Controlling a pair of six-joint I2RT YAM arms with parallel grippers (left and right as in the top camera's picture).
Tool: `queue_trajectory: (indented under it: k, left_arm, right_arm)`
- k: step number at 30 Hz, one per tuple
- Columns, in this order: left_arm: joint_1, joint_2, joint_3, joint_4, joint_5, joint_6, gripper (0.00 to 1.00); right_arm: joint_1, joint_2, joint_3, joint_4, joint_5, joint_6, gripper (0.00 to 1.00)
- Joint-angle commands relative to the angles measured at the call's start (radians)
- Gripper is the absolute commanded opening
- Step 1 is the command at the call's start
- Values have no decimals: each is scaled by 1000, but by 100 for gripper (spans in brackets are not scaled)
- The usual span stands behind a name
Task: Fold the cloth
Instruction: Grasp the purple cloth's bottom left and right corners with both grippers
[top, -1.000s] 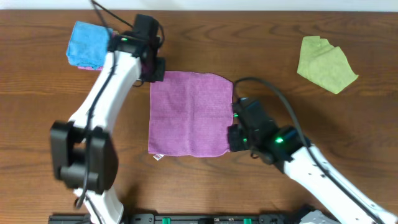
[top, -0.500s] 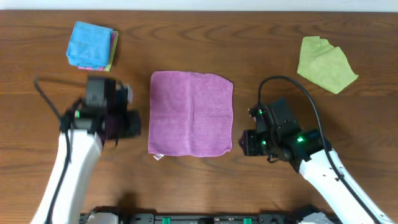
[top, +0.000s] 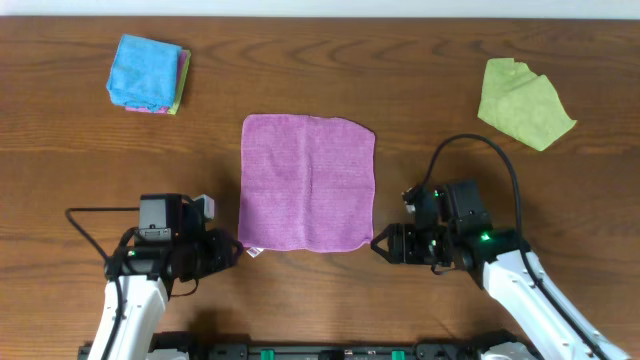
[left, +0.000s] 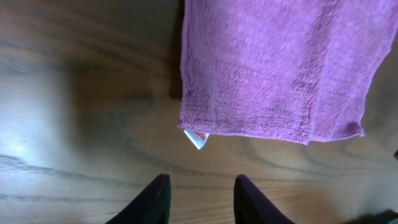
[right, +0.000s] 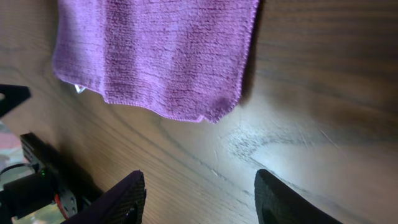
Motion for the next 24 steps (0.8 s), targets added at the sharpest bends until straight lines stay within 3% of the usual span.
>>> queue_trajectory:
  k: [1, 5, 12, 24]
  left_arm:
    - [7, 38, -20, 18, 45, -14, 36]
    - [7, 72, -28, 26, 24, -5, 36]
    - [7, 130, -28, 106, -14, 5, 46]
    - [7, 299, -28, 229, -6, 4, 46]
  right_arm:
    - [-10, 46, -8, 27, -55, 16, 57]
    - [-11, 109, -8, 53, -67, 25, 56]
    - [-10, 188, -8, 119, -97, 77, 56]
    - [-10, 224, -8, 145, -97, 146, 57]
